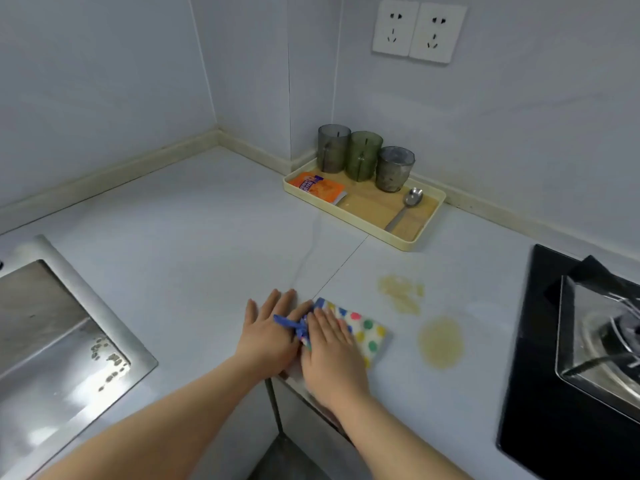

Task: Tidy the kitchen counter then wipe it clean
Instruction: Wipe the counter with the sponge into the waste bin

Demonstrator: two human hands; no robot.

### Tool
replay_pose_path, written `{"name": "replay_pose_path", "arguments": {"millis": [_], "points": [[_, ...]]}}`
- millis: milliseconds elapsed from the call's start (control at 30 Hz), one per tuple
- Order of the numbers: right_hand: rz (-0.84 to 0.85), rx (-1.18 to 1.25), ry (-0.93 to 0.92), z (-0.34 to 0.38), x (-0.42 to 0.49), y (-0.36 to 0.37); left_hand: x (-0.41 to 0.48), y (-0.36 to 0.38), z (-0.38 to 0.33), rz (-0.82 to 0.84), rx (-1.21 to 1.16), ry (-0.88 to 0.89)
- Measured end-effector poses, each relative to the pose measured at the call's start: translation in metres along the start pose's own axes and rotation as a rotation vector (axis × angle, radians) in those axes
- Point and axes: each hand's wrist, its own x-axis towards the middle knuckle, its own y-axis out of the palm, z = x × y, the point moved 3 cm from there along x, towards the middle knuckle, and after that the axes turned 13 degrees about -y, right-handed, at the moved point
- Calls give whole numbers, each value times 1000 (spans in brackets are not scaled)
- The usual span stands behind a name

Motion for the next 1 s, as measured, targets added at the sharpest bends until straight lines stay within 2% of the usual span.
{"name": "replay_pose_path", "arguments": {"millis": [33, 167, 267, 367, 433, 500, 567, 600, 667, 733, 800, 867, 900, 933, 1000], "points": [[32, -25, -37, -6, -6, 1, 1, -1, 1, 3, 25, 0], [-6, -138, 51, -42, -36, 5, -5, -3, -6, -16, 87, -5], [18, -109, 107, -34, -42, 15, -7, -3, -15, 11, 99, -17], [129, -145, -51, -16, -49, 24, -7, -10, -17, 38, 179, 5], [122, -183, -77, -28, -53, 14, -9, -13, -18, 26, 199, 13], [20, -246, 38, -58, -54, 2, -16, -13, -21, 21, 156, -8], [21, -200, 210, -80, -58, -12, -25, -9, -29, 38, 153, 14], [44, -193, 238, -84, -58, -12, -29, -5, -35, 46, 164, 32], [16, -215, 164, -75, -58, -6, -35, 1, -46, 52, 167, 43], [74, -160, 4, -54, -60, 2, -35, 4, -47, 69, 182, 27], [94, -224, -130, -52, -71, 1, -35, 4, -45, 68, 206, 42], [-37, -240, -75, -76, -78, -13, -39, 3, -43, 41, 190, 57], [-49, -264, -10, -95, -83, -15, -40, 3, -44, 31, 177, 60], [25, -236, 110, -111, -89, -16, -42, 3, -44, 18, 163, 58], [65, -193, 327, -117, -93, -20, -43, 5, -47, -11, 148, 45]]}}
